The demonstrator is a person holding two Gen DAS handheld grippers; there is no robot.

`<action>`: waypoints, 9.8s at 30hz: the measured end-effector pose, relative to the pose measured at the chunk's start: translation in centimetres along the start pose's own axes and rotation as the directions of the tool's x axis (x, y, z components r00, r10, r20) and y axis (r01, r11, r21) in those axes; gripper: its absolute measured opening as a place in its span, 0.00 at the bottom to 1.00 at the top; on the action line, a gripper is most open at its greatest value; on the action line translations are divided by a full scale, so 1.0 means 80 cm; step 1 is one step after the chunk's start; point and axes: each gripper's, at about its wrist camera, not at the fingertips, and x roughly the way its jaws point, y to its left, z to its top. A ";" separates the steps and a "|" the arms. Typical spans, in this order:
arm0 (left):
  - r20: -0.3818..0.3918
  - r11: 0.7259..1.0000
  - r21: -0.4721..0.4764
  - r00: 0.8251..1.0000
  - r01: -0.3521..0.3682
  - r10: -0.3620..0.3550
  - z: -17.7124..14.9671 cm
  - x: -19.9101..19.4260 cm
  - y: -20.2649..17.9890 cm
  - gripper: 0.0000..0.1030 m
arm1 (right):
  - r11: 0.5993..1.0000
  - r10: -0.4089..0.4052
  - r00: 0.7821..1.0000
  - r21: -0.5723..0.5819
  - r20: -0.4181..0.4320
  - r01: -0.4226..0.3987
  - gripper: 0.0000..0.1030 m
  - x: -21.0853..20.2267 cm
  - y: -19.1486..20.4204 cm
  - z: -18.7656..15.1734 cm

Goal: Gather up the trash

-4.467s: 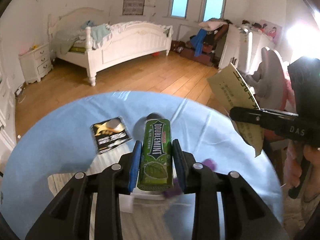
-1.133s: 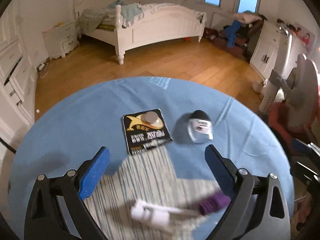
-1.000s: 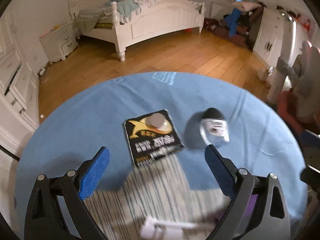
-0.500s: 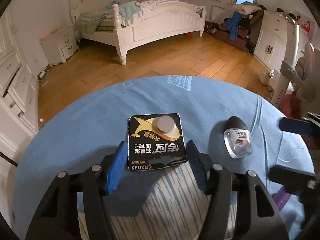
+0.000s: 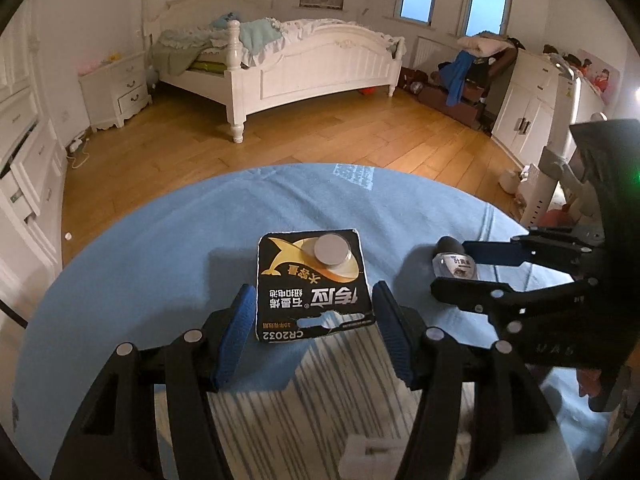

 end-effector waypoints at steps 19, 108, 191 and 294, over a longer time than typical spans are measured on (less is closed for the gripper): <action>0.138 0.956 0.197 0.959 0.219 -0.248 -0.006 -0.105 -0.191 0.58 | 0.924 -0.149 0.880 0.380 0.450 -0.038 0.48 -0.243 -0.134 -0.188; -0.071 0.844 0.536 0.997 0.035 0.004 -0.097 -0.080 -0.042 0.84 | 0.967 0.052 0.994 -0.253 0.101 -0.025 0.73 -0.129 0.004 -0.170; -0.145 0.797 0.365 0.875 0.481 -0.462 -0.039 0.002 -0.426 0.27 | 0.687 -0.222 0.920 0.722 0.322 -0.087 0.25 -0.226 -0.317 -0.406; 0.264 0.899 -0.351 0.893 -0.263 0.364 -0.176 -0.229 0.032 0.95 | 0.963 -0.267 0.719 0.151 0.642 0.222 0.95 -0.202 0.155 -0.219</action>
